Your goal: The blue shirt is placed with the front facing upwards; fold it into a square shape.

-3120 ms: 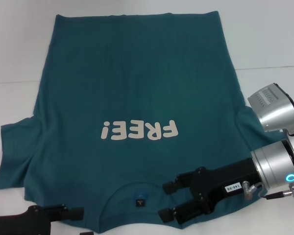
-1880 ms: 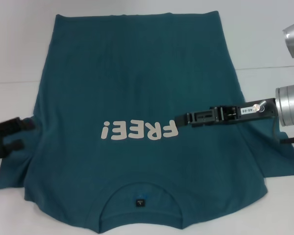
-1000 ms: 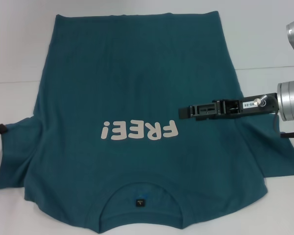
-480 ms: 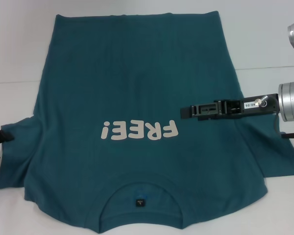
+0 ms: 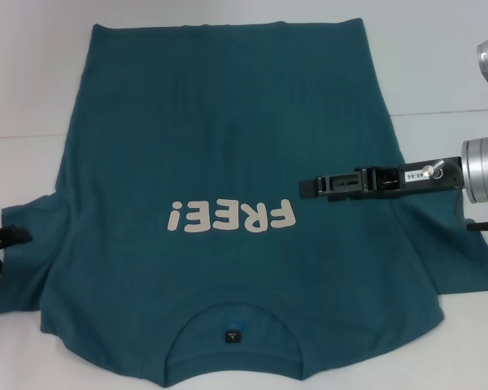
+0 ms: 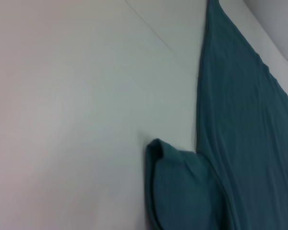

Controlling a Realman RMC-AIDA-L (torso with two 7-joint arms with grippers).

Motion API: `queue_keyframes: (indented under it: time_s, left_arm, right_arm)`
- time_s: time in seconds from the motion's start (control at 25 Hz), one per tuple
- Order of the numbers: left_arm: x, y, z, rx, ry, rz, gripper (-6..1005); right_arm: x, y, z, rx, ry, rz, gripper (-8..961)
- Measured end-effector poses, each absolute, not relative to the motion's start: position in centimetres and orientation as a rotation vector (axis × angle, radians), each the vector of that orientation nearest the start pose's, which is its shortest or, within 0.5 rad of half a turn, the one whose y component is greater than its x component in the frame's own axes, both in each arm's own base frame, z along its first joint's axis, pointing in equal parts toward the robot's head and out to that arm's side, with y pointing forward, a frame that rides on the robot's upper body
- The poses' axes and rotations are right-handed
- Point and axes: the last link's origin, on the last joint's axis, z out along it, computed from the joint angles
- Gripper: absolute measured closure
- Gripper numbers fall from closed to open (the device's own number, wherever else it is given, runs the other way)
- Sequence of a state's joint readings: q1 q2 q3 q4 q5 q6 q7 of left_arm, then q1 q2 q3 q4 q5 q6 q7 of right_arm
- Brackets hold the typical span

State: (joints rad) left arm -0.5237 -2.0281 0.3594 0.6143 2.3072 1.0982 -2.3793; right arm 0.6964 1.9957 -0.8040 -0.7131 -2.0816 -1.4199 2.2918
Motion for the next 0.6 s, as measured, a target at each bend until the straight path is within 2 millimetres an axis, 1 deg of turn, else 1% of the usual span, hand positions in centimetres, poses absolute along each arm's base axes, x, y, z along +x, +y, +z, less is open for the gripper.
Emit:
queue_keyframes:
  time_s: [0.6]
  left_arm:
    - [-36.26, 35.88, 4.10, -1.630, -1.906, -0.656, 180]
  right_arm:
    - [22.76, 39.31, 2.56, -2.458, 1.532, 0.559, 28]
